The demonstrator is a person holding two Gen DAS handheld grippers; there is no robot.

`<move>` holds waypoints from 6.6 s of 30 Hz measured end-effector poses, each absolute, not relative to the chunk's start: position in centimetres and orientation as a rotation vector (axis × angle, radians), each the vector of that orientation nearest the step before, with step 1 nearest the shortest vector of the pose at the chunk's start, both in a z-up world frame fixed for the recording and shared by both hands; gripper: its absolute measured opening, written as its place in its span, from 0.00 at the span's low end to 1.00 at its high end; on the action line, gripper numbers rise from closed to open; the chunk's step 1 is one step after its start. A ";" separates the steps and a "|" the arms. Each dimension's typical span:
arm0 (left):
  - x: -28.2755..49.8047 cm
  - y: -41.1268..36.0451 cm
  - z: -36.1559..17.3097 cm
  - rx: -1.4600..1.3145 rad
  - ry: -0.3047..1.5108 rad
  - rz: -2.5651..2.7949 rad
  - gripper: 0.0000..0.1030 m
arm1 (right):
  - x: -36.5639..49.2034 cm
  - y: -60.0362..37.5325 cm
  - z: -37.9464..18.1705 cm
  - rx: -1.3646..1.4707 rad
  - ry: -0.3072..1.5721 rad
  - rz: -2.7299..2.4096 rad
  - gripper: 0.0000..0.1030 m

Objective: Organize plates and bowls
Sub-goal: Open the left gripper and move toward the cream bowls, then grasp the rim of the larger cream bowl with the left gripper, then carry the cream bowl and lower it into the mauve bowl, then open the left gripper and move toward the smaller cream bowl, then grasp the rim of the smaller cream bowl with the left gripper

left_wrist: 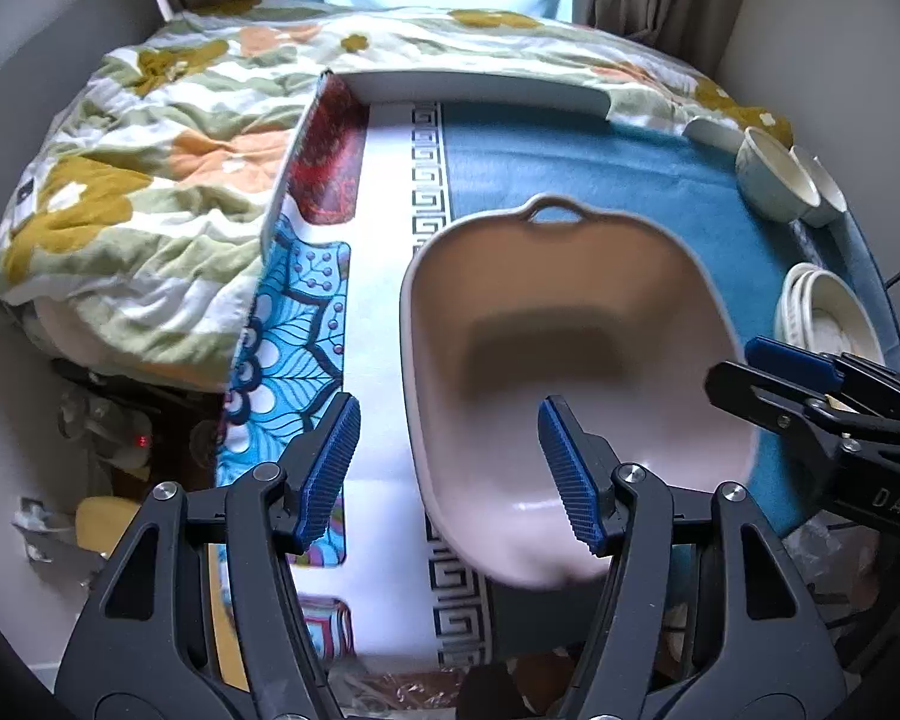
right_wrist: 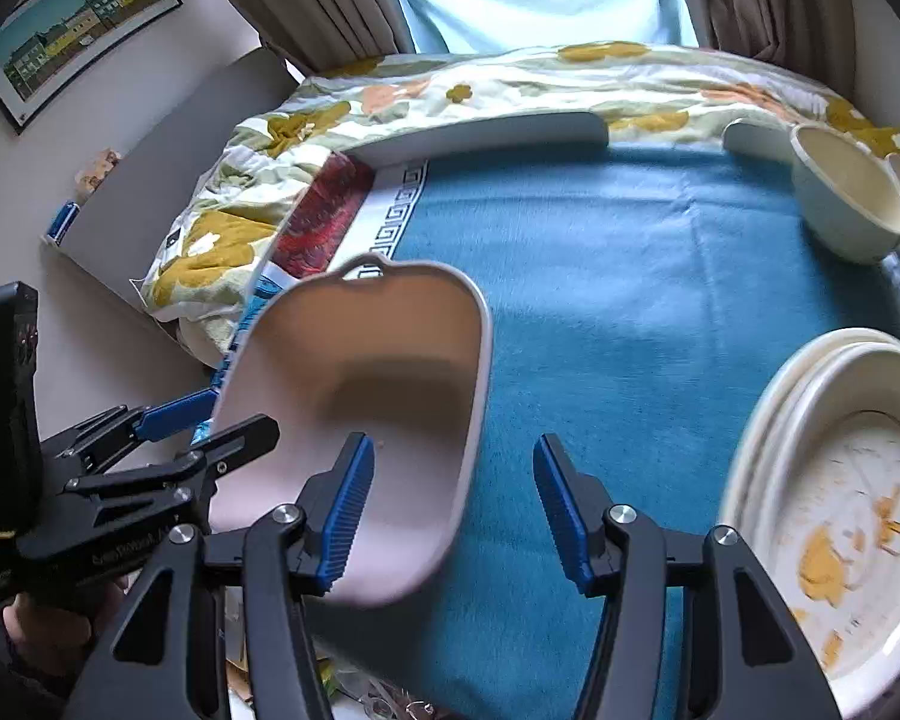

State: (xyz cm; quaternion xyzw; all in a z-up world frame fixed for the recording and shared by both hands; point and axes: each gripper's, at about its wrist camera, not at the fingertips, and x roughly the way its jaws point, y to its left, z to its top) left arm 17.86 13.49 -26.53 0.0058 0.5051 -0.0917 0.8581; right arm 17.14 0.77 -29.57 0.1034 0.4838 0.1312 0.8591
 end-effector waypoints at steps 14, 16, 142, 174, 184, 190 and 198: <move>11.5 8.0 -11.6 -0.049 0.719 -0.363 1.00 | 8.6 -6.8 -16.8 0.186 0.791 0.115 0.95; 12.2 5.9 -10.6 -0.047 0.706 -0.393 1.00 | 8.1 -8.4 -15.4 0.152 0.765 0.064 0.95; 21.2 12.2 -27.4 0.039 1.249 -0.168 0.16 | 19.9 6.0 -28.9 0.042 1.237 0.272 0.18; 23.2 -5.5 -12.4 0.034 0.882 -0.439 1.00 | 14.6 -20.9 -17.7 0.277 0.944 -0.138 0.87; 32.6 -21.7 -15.4 0.070 1.011 -0.536 0.99 | 19.1 -33.2 -24.0 0.539 1.047 -0.144 0.79; 37.6 -31.3 -20.7 0.213 1.090 -0.560 0.79 | 21.9 -37.1 -27.5 0.705 1.004 -0.114 0.61; 41.9 -36.7 -27.4 0.313 1.204 -0.574 0.44 | 24.8 -38.9 -30.3 0.824 0.970 -0.152 0.43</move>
